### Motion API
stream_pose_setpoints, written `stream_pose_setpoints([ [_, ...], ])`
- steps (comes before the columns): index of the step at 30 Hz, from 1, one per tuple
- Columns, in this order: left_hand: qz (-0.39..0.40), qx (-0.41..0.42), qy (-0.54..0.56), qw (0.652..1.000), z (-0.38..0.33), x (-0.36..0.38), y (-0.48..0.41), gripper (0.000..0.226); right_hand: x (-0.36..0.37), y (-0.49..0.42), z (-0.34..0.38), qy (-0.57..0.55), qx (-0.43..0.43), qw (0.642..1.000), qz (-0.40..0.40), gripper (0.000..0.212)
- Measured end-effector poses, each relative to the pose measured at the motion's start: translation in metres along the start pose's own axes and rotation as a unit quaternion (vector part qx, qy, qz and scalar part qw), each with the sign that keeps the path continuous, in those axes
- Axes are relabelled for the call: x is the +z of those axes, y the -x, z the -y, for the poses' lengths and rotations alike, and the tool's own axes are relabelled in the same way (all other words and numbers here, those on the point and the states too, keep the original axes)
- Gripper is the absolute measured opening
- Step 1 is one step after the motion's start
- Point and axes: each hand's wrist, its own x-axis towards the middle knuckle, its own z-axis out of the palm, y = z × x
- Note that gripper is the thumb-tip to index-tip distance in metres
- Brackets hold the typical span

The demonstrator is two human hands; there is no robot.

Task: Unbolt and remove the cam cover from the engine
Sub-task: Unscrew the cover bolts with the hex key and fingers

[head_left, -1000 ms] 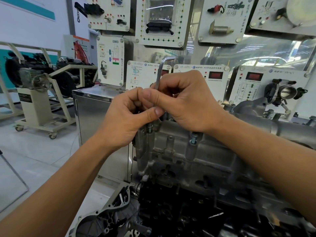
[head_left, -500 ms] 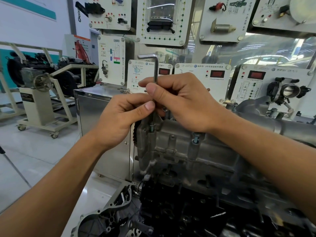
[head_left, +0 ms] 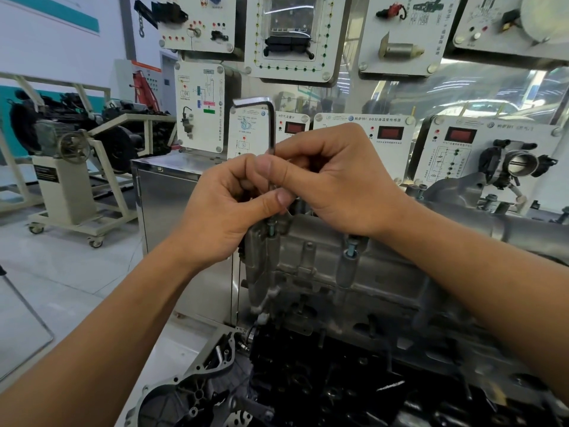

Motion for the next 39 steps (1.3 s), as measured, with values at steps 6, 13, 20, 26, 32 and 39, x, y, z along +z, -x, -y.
stream_pose_setpoints([
  [6,0.007,0.001,-0.008,1.000,0.001,0.001,-0.001,0.060,0.000,0.001,0.003,0.003,0.004,0.999,0.037,0.026],
  [13,0.056,-0.043,0.026,0.997,-0.009,-0.008,0.002,0.038,-0.001,0.001,-0.001,-0.013,0.035,0.995,0.090,0.026],
  [20,0.047,-0.032,0.007,0.998,-0.005,-0.011,0.002,0.050,0.000,0.001,0.000,-0.009,0.040,0.996,0.081,0.024],
  [26,0.048,0.002,-0.023,0.999,-0.006,-0.004,0.000,0.019,0.001,0.001,0.002,0.002,0.020,0.998,0.060,0.018],
  [32,0.031,0.017,-0.078,0.996,-0.006,0.000,-0.001,0.022,0.000,0.000,0.001,-0.014,0.015,0.999,0.032,0.016],
  [39,0.015,0.024,-0.073,0.997,-0.004,0.004,-0.001,0.034,-0.002,0.001,0.002,-0.008,0.005,1.000,-0.013,0.026],
])
